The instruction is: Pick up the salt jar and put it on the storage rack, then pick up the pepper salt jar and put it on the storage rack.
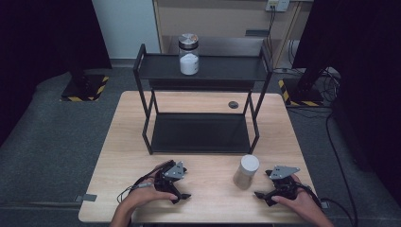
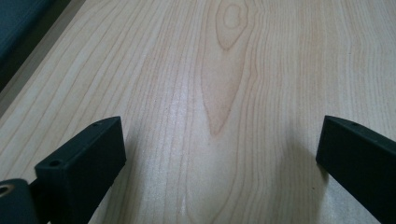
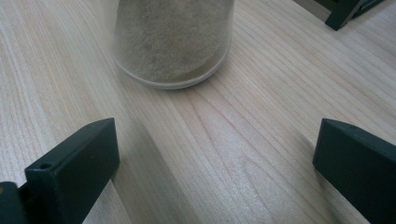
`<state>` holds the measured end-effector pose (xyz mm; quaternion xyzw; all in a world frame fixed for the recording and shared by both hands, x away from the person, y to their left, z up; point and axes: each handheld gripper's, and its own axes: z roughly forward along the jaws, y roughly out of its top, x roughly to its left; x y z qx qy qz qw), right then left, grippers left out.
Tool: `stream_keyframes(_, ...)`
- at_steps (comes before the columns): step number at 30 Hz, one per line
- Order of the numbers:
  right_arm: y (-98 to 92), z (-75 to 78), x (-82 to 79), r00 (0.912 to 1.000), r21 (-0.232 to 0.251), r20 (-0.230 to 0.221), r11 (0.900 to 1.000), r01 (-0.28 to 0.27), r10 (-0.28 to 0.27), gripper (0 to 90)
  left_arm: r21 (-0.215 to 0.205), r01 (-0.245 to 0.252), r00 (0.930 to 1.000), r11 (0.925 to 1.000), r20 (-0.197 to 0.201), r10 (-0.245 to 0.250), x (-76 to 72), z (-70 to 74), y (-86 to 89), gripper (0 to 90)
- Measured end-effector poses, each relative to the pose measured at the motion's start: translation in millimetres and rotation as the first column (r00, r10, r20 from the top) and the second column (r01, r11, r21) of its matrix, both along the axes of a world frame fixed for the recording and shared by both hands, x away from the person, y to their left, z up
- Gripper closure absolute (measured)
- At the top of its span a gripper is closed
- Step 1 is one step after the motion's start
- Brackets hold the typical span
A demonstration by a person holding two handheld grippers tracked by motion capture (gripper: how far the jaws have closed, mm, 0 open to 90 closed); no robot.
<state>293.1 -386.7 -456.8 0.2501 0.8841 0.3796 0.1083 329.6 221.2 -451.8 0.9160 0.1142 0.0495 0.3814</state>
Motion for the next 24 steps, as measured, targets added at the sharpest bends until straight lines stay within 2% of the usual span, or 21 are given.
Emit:
stream_keyframes(19, 0.6, 0.4, -0.5, 1.0000, -0.001, -0.002, 1.000, 0.005, -0.005, 1.4, 0.000, -0.023, 0.9997, 0.9997, -0.002, 0.023, -3.7, -0.2, -1.8, 0.0)
stream_keyframes(24, -2.5, 4.0, 4.5, 0.9996, 0.007, -0.028, 1.000, 0.005, -0.005, 4.2, -0.001, -0.023, 0.9997, 0.9997, -0.003, 0.023, -3.7, -0.2, -1.8, 0.0)
